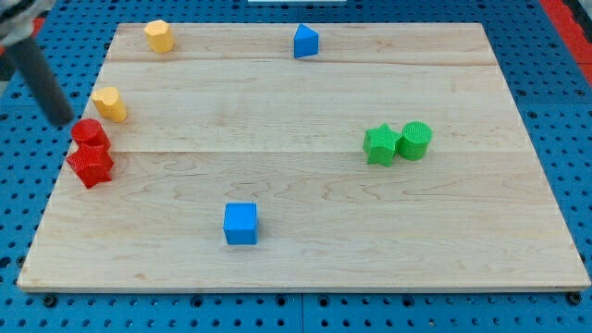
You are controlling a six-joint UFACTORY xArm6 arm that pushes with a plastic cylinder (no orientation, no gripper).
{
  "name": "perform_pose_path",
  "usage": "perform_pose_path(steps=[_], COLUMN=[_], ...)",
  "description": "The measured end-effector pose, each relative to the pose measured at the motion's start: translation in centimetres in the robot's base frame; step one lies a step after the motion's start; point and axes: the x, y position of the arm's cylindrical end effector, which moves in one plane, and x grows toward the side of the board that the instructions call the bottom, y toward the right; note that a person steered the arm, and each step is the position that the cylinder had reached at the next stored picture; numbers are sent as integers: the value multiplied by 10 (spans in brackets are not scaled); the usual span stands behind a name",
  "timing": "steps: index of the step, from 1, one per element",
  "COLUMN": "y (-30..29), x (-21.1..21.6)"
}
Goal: Move the red circle to the right of the triangle
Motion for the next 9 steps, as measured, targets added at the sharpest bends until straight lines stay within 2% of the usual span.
perform_pose_path(steps=[1,2,4,5,7,9], y=[7,60,99,142,268,330], x=[2,3,21,25,7,-80])
